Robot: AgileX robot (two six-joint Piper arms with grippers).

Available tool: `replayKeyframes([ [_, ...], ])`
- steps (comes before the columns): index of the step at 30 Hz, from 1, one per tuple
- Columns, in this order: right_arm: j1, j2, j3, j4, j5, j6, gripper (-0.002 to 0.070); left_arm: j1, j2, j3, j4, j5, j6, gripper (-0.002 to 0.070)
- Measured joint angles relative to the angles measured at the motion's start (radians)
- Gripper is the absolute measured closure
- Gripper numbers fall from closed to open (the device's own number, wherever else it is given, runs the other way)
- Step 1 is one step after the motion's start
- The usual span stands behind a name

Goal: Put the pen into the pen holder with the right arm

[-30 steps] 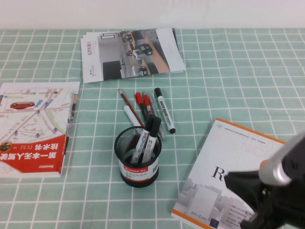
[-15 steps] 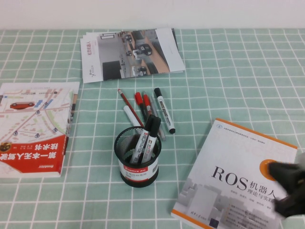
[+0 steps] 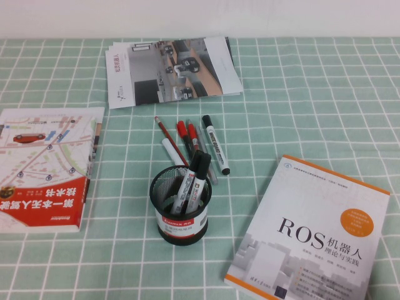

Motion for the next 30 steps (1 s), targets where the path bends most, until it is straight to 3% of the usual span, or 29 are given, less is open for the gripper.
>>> replayKeyframes([
  [8,-0.008,-0.203,0.019,-0.018,0.157,0.0,0.0695,0.0,0.0,0.0,0.0,0.0,0.0,0.0679],
  [25,-0.008,-0.212,0.019,-0.059,0.228,-0.002,0.0695,0.0,0.0,0.0,0.0,0.0,0.0,0.0679],
  [30,-0.008,-0.212,0.019,0.063,0.228,-0.149,0.0695,0.0,0.0,0.0,0.0,0.0,0.0,0.0679],
])
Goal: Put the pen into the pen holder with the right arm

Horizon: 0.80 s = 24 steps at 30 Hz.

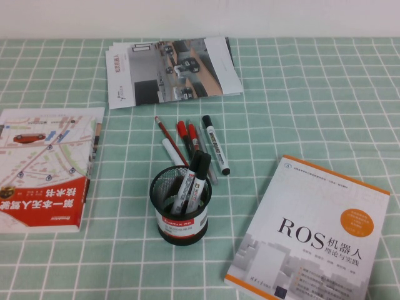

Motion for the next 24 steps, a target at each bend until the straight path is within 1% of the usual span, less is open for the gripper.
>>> replayKeyframes([
  [3,0.0,0.0,0.0,0.042,0.0,-0.058,0.0695,0.0,0.0,0.0,0.0,0.0,0.0,0.0679],
  [7,0.0,0.0,0.0,0.06,0.0,-0.078,0.0695,0.0,0.0,0.0,0.0,0.0,0.0,0.0679],
  [24,0.0,0.0,0.0,0.072,0.002,-0.083,0.0695,0.0,0.0,0.0,0.009,0.0,0.0,0.0679],
])
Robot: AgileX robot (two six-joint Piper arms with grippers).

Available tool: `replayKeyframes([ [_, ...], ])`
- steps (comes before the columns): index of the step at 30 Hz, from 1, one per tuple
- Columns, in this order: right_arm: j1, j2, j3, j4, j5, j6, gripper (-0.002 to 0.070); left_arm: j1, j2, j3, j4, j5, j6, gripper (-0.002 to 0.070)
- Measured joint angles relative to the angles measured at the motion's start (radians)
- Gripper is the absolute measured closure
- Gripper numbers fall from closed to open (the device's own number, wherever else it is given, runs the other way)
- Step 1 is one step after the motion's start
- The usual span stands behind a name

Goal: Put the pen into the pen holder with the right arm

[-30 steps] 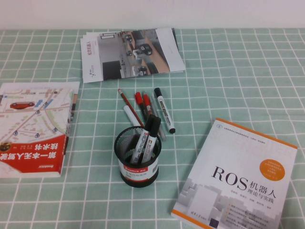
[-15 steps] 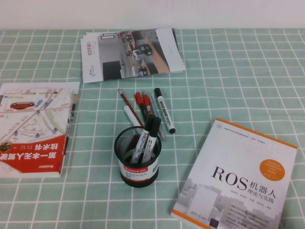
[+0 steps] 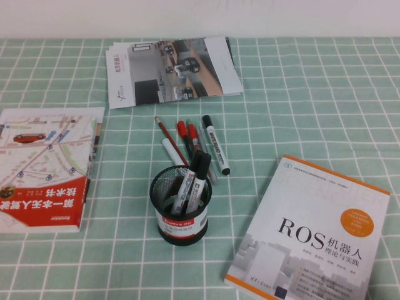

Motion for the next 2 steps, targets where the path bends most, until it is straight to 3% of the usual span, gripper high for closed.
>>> replayKeyframes([
  [2,0.0,0.0,0.0,0.0,0.0,0.0,0.0695,0.0,0.0,0.0,0.002,0.0,0.0,0.0679],
])
